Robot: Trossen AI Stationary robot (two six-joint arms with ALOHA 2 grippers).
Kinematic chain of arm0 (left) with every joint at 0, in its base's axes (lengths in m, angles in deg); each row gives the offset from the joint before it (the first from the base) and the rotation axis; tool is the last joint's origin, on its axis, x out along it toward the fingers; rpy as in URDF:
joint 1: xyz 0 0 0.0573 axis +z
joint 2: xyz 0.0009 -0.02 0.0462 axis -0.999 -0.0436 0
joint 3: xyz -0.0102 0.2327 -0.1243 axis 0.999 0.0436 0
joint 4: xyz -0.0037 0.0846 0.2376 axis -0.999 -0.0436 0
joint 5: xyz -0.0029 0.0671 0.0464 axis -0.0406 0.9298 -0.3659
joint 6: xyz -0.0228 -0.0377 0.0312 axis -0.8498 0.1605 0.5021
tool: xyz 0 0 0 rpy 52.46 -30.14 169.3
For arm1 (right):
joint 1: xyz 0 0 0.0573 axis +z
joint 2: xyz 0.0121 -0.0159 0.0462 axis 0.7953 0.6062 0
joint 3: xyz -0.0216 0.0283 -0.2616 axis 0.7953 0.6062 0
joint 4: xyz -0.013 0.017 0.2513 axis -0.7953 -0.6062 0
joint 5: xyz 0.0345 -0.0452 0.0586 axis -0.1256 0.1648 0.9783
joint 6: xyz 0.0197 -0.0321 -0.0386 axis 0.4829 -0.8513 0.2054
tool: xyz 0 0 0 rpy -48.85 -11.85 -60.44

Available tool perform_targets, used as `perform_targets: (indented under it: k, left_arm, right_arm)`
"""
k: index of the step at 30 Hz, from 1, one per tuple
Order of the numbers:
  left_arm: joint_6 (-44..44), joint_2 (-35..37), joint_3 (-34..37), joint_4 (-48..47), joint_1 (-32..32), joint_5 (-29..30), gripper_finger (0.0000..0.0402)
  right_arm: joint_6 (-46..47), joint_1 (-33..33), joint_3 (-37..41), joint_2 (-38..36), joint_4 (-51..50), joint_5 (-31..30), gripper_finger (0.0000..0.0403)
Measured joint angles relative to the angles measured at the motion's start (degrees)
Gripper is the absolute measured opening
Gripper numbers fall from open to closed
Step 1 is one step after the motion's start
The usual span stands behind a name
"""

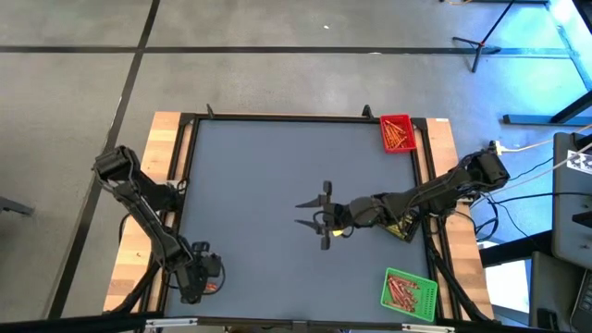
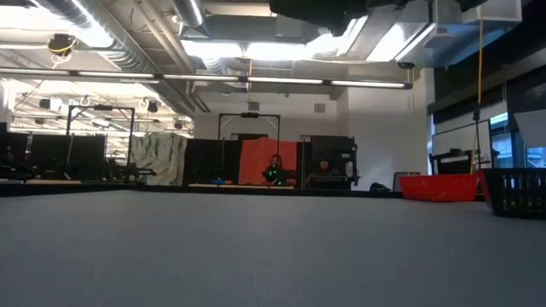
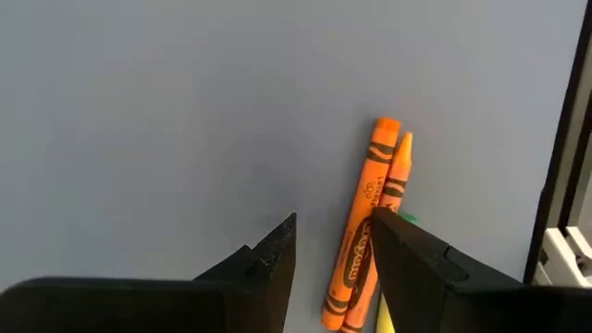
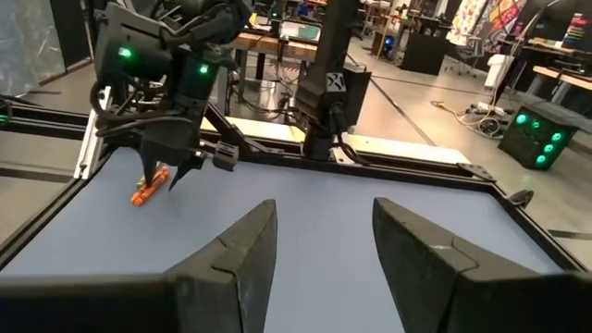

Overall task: Sort crayons
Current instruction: Put the orange crayon into the red basket

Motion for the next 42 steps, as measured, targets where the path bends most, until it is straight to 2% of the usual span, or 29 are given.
perform_targets:
  k: [24,27,30,38,42]
  left_arm:
    - [1.94,-0.53,0.03,-3.11,0.24,6.48,0.0124]
    - [1.85,-1.52,-0.19,-3.8,1.22,5.86,0.012]
    - [1.75,-1.92,-0.22,-4.6,2.15,4.73,0.0101]
    - [4.49,-1.88,-0.13,-5.02,4.17,3.96,0.002]
    - [6.72,-0.31,-0.33,-5.57,5.71,4.81,0.0005]
  right_arm:
    - [0.17,0.0,-0.01,0.0,-0.28,0.02,0.0177]
    - [0.2,0.02,-0.01,0.0,-0.28,0.02,0.0177]
    - [0.2,0.01,-0.01,0.0,-0.3,0.02,0.0177]
    - [0.2,0.01,-0.01,0.0,-1.57,0.01,0.0177]
    - [0.33,0.02,-0.01,0.0,-1.71,0.02,0.0177]
